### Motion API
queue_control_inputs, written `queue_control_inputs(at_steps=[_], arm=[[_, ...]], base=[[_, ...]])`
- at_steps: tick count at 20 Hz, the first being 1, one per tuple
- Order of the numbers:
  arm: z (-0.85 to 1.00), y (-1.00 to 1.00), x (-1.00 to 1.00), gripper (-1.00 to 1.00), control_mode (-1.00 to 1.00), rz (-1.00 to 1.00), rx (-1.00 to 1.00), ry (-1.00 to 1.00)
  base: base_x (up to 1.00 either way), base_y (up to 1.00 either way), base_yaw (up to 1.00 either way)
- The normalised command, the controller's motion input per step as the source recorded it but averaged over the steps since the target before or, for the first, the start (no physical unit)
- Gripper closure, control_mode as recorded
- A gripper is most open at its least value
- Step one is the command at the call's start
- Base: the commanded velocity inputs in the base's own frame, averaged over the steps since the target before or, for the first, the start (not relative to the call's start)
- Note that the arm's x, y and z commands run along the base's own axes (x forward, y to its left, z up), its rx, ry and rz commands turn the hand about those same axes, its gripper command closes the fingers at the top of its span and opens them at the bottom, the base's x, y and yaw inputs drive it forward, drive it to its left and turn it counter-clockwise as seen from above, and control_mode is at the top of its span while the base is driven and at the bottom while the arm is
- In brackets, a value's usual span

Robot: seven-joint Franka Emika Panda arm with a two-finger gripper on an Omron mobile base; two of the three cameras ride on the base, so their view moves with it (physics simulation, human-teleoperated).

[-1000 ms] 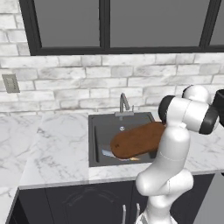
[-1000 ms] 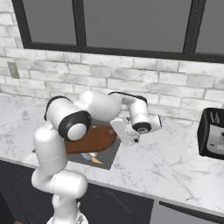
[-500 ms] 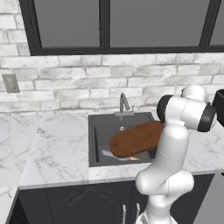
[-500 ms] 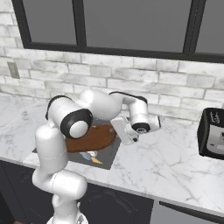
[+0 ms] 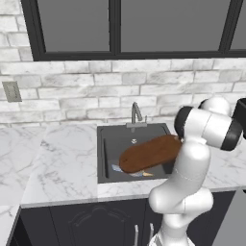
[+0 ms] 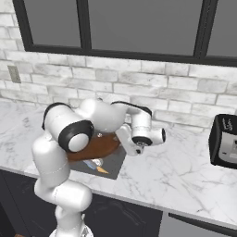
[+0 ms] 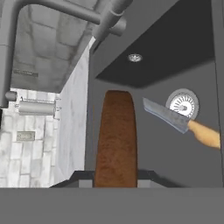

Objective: Move the cutting board and knife to the sink. Then move spray from the cabinet to the counter.

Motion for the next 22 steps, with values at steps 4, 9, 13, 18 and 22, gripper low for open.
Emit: queue_control_inputs(at_steps=[4, 9, 13, 18, 22], arm=[[-0.05, 0.22, 0.02, 1.0, -1.0, -0.16, -0.02, -0.04], [-0.06, 0.32, 0.06, 1.0, -1.0, -0.14, -0.03, -0.01], [0.0, 0.29, 0.01, 1.0, -1.0, -0.04, -0.03, 0.0], [0.0, 0.25, 0.03, 1.0, -1.0, -0.04, -0.03, 0.0], [-0.05, 0.21, 0.03, 1.0, -1.0, -0.03, -0.03, 0.0]], base=[[0.0, 0.0, 0.0], [0.0, 0.0, 0.0], [0.0, 0.0, 0.0], [0.0, 0.0, 0.0], [0.0, 0.0, 0.0]])
